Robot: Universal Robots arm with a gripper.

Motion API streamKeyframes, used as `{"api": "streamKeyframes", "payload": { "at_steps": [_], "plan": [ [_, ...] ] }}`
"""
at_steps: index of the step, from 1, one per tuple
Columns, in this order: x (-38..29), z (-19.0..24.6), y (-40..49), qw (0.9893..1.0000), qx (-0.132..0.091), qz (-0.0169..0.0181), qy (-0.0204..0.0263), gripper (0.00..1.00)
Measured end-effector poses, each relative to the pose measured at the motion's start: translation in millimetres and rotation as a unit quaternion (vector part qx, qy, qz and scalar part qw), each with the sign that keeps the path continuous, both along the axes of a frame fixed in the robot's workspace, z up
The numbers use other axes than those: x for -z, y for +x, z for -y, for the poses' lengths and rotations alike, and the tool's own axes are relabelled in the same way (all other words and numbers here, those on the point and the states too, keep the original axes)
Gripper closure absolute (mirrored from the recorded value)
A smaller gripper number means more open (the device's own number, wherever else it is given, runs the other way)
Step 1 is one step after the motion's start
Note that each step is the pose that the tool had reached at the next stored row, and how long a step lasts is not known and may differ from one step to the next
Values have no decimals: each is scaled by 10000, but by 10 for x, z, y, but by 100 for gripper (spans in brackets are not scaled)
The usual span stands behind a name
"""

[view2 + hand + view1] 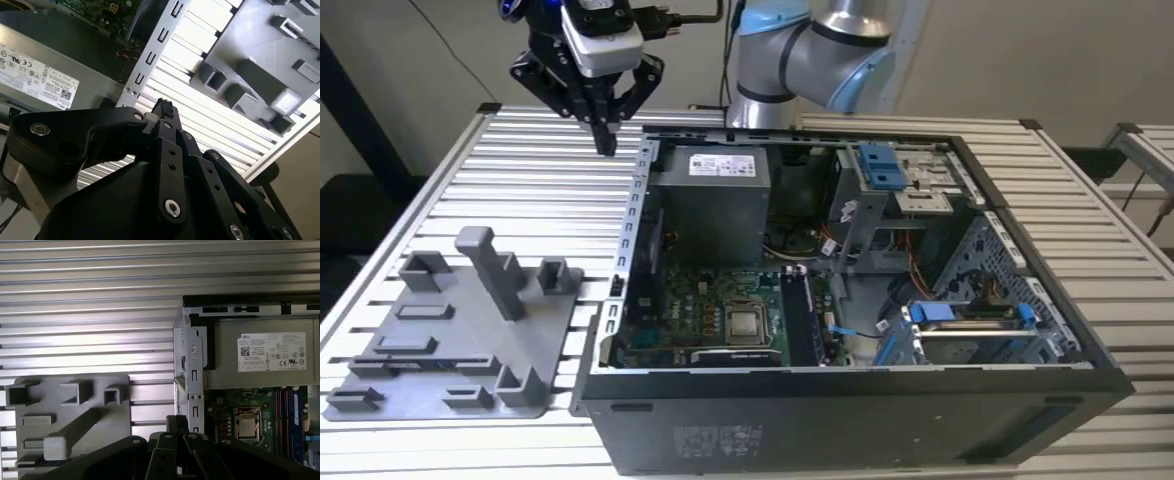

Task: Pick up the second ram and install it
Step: 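Reach for the second ram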

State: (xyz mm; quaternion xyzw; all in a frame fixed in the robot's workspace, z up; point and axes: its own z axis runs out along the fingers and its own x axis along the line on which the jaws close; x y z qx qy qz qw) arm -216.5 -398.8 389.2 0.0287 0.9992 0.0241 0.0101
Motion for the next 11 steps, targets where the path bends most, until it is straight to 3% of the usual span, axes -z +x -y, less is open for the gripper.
{"api": "streamKeyframes", "payload": {
  "at_steps": [11],
  "plan": [
    [3,0,-93,10000,-7,0,0,89]
  ]
}}
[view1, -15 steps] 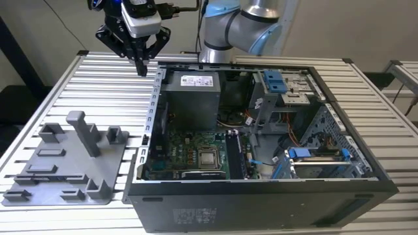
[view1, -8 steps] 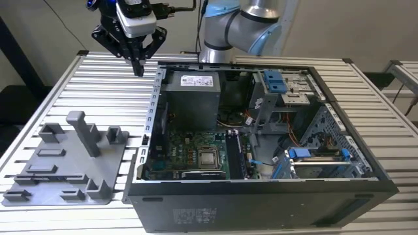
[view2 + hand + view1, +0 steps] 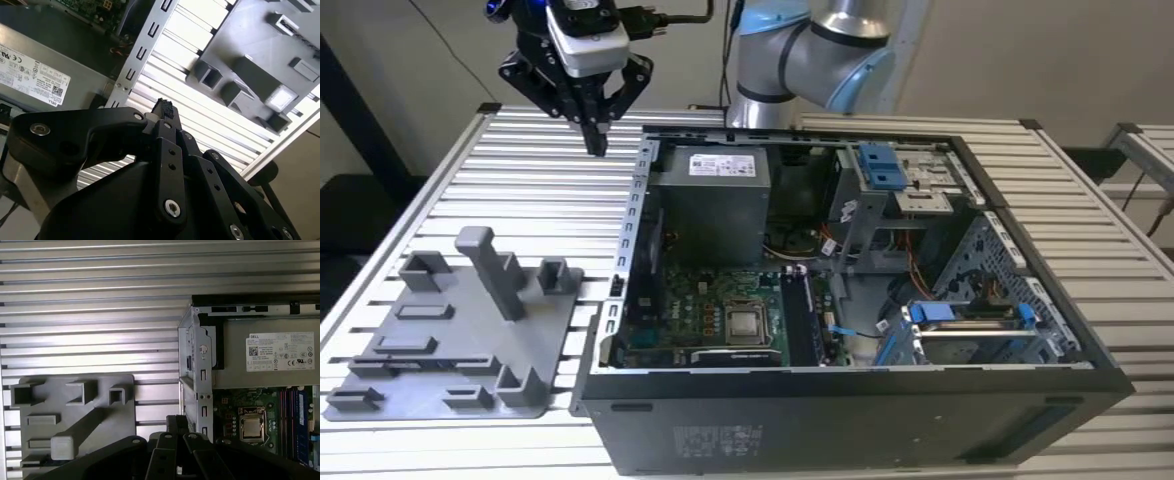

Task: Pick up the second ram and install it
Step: 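Reach for the second ram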

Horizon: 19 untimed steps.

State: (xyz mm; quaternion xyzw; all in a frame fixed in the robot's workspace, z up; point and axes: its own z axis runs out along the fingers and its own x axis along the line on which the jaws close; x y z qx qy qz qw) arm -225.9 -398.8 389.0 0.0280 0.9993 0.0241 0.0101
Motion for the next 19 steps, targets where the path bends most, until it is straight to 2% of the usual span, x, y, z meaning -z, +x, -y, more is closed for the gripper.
{"api": "streamKeyframes", "payload": {
  "at_steps": [19],
  "plan": [
    [8,0,-170,10000,-13,0,0,89]
  ]
}}
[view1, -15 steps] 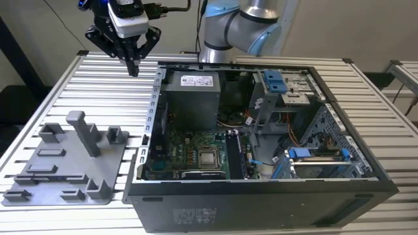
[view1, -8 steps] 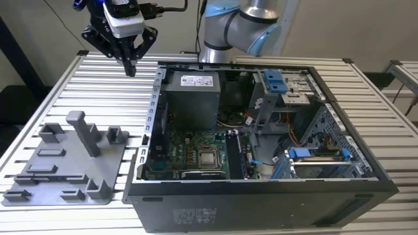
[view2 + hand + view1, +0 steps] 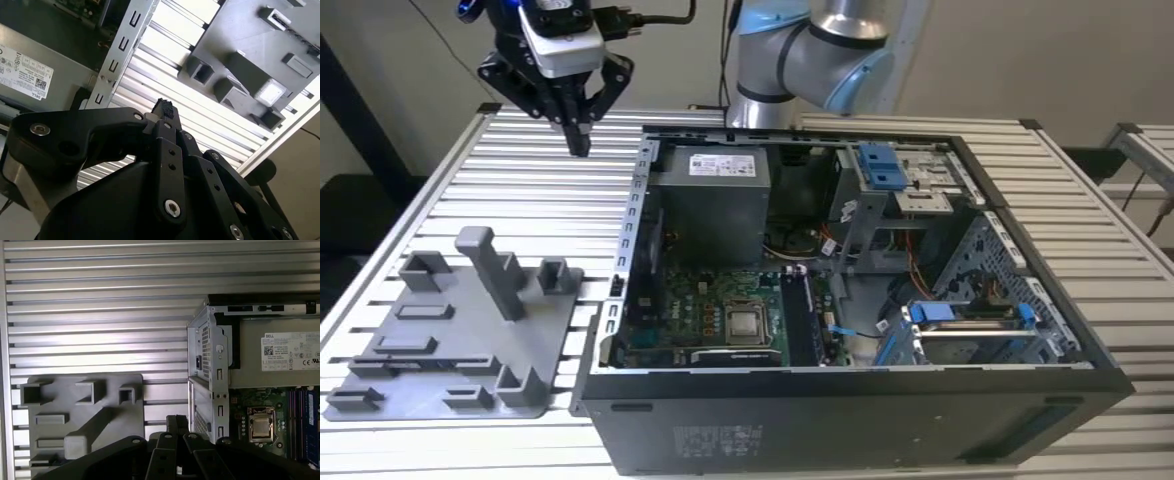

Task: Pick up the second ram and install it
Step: 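Reach for the second ram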

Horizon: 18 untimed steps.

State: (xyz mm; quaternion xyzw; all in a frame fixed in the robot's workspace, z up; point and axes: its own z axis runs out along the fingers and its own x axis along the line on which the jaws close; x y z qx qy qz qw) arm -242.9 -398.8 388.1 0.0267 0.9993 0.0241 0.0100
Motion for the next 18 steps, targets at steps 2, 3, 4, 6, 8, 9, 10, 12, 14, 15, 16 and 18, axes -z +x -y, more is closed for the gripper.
{"api": "streamKeyframes", "payload": {
  "at_steps": [2,3,4,6,8,9,10,12,14,15,16,18],
  "plan": [
    [2,0,-31,10000,-2,0,0,89],
    [4,0,-50,10000,-3,0,0,89],
    [5,0,-72,10000,-4,0,0,89],
    [7,0,-104,10000,-7,0,0,89],
    [8,0,-136,10000,-10,0,0,89],
    [7,0,-167,10000,-11,-2,0,89],
    [7,0,-183,10000,-11,-4,0,89],
    [7,0,-218,10000,-11,-8,0,89],
    [7,0,-254,10000,-11,-12,0,89],
    [8,0,-275,10000,-10,-13,0,89],
    [8,0,-293,10000,-11,-15,0,89],
    [8,0,-328,10000,-11,-20,0,89]
  ]
}}
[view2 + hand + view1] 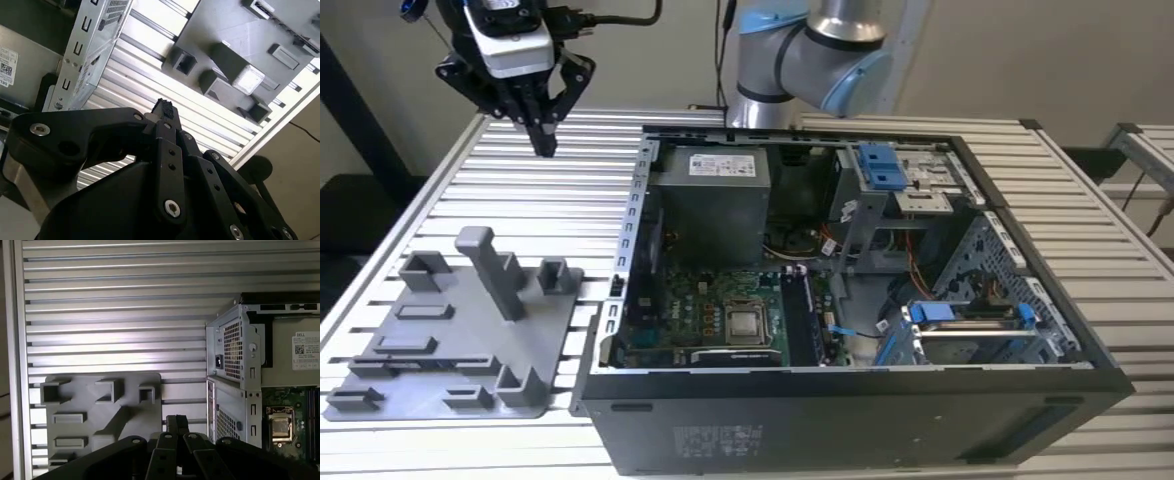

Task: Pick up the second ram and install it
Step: 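Reach for the second ram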

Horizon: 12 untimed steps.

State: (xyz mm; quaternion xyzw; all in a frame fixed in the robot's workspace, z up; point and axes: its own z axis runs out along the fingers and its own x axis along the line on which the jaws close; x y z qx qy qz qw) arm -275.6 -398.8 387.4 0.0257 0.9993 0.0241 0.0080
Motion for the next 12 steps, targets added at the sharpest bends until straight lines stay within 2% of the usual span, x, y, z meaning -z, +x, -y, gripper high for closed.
{"api": "streamKeyframes", "payload": {
  "at_steps": [3,12],
  "plan": [
    [1,0,-39,10000,0,-19,0,89],
    [4,0,-145,9999,0,-111,0,89]
  ]
}}
